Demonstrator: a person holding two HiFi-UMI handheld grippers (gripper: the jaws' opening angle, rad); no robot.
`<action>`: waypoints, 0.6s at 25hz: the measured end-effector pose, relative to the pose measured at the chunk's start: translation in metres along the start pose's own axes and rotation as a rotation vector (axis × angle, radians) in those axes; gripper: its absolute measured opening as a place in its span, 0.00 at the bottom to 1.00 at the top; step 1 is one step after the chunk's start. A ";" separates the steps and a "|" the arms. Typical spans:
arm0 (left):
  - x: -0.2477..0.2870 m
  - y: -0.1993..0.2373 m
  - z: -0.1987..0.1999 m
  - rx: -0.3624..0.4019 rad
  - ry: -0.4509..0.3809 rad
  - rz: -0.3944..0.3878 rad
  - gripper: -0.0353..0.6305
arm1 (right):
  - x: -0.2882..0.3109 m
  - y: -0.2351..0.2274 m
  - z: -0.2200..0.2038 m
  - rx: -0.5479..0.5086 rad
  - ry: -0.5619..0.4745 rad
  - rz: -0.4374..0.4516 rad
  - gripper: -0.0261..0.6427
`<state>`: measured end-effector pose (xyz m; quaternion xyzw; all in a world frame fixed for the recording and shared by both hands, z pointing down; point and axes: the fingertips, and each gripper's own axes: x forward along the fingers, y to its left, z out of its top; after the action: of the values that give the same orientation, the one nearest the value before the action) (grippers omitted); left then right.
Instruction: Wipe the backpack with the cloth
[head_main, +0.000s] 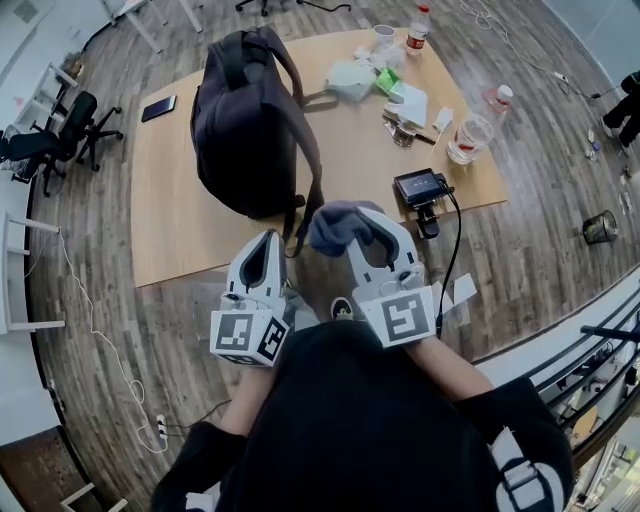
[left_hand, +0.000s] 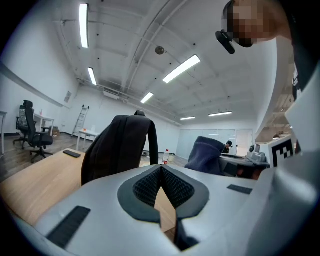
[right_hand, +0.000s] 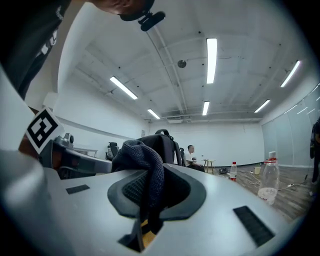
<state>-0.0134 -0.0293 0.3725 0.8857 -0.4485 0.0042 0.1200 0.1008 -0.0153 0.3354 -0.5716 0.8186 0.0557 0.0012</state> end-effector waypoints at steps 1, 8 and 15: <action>-0.002 -0.005 -0.005 0.004 0.003 -0.001 0.08 | -0.007 0.002 -0.008 0.001 0.015 0.002 0.11; -0.013 -0.022 -0.029 -0.007 0.047 -0.013 0.08 | -0.034 0.010 -0.041 0.063 0.100 0.031 0.11; -0.008 -0.032 -0.027 0.002 0.046 -0.065 0.08 | -0.039 0.009 -0.046 0.078 0.116 0.015 0.11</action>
<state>0.0103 0.0007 0.3908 0.8995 -0.4167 0.0212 0.1294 0.1086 0.0201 0.3842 -0.5672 0.8232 -0.0095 -0.0244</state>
